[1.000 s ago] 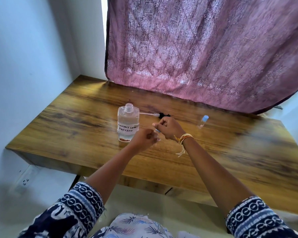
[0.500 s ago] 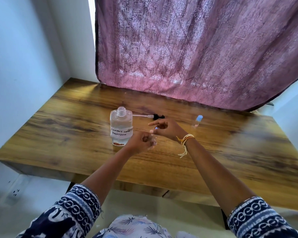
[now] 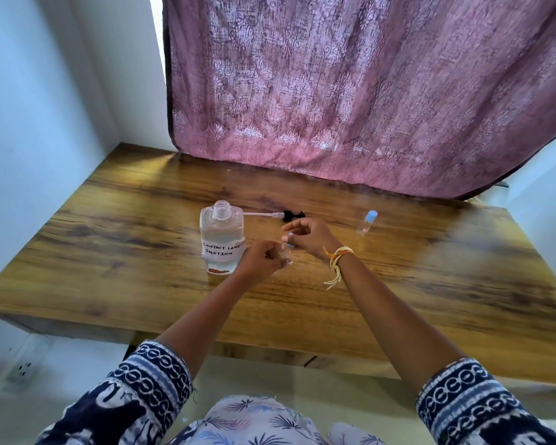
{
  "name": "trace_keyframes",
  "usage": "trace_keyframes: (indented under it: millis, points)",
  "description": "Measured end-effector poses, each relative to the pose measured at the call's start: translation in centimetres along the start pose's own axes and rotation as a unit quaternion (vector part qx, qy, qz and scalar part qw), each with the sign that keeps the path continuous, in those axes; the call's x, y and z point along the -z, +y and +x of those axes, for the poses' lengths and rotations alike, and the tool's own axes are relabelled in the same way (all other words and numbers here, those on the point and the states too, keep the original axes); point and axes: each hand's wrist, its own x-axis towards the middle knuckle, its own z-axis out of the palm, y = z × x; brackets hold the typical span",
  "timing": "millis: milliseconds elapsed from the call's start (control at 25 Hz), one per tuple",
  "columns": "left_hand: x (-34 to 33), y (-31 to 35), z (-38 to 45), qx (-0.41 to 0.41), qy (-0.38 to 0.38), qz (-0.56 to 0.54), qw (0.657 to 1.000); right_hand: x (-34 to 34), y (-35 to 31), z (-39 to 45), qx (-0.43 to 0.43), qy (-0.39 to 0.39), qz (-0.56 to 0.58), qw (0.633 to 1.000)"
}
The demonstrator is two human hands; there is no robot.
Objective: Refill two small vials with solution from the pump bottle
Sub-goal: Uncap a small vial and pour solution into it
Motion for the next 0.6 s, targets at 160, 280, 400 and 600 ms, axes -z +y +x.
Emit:
trace_keyframes:
  millis: [160, 280, 400, 600]
  points:
    - [-0.1, -0.5, 0.3, 0.018, -0.013, -0.025, 0.999, 0.2, -0.1, 0.5, -0.022, -0.064, 0.010, 0.998]
    - [-0.2, -1.1, 0.5, 0.029, -0.023, -0.019, 0.999, -0.4, 0.2, 0.7, -0.040, -0.038, -0.096, 0.994]
    - [-0.5, -1.7, 0.6, 0.037, -0.039, 0.015, 0.998, -0.4, 0.3, 0.9, -0.020, -0.068, -0.139, 0.988]
    - [-0.6, -2.1, 1.0, 0.052, -0.050, 0.016, 0.997, -0.6, 0.5, 0.9, -0.016, -0.057, -0.133, 0.989]
